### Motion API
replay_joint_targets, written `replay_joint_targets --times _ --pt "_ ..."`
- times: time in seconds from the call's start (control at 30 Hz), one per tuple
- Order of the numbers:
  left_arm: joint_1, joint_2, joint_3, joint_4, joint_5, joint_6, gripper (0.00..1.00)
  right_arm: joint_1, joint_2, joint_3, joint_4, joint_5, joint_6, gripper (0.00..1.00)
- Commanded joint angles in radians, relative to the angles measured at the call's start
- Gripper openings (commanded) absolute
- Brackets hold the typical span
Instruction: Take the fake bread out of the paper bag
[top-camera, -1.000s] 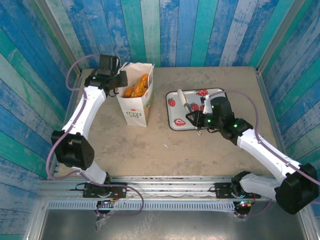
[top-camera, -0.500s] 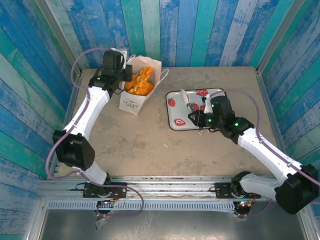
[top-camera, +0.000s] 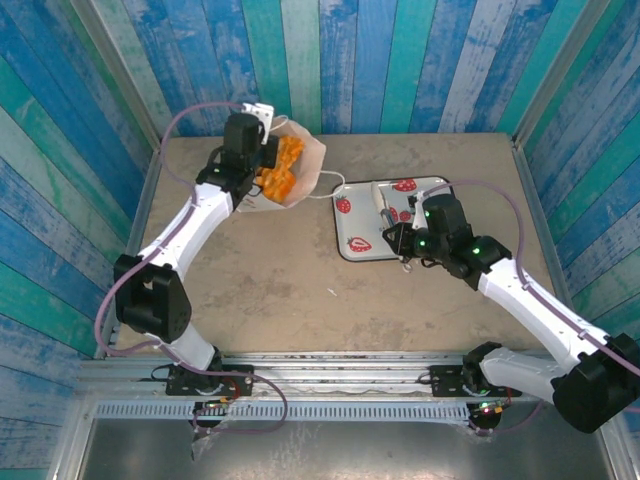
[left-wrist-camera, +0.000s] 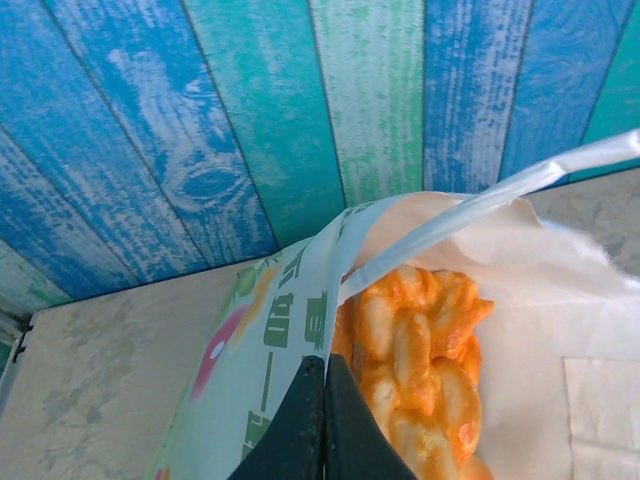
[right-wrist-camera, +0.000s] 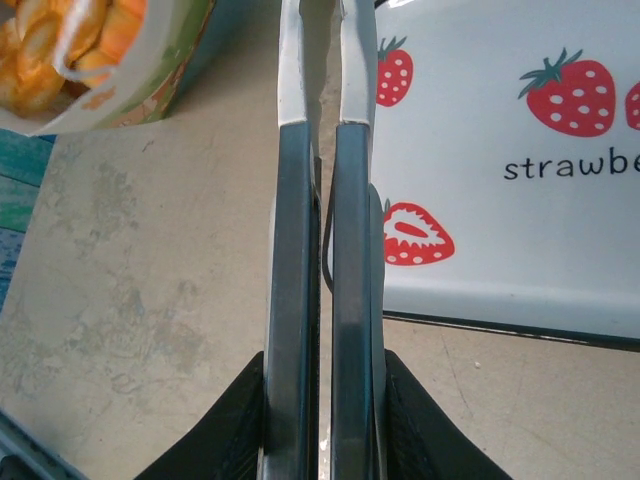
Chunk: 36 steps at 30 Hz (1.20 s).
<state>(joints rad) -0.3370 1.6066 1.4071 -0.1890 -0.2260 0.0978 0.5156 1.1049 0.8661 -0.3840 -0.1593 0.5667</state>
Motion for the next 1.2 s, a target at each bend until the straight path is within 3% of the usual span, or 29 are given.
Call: replay_joint_targets --times 0.0,0.47,0.83,1.17 --pt "-0.036 -0.1 -0.018 0.132 -0.017 0.041 0.0 -0.004 -0.036 0.035 -0.032 0.02 -0.016 0.27" --pt "-0.201 -0.091 -0.063 0.208 -0.068 0.049 0.0 -0.003 -0.033 0.166 -0.141 -0.186 -0.016 0.27" --pt "-0.253 -0.065 -0.115 0.249 -0.113 0.039 0.0 -0.003 0.116 0.186 0.01 -0.4 0.062 0.29" --pt "-0.296 -0.082 -0.171 0.288 -0.148 0.01 0.0 -0.012 0.216 0.201 0.039 -0.432 0.106 0.36"
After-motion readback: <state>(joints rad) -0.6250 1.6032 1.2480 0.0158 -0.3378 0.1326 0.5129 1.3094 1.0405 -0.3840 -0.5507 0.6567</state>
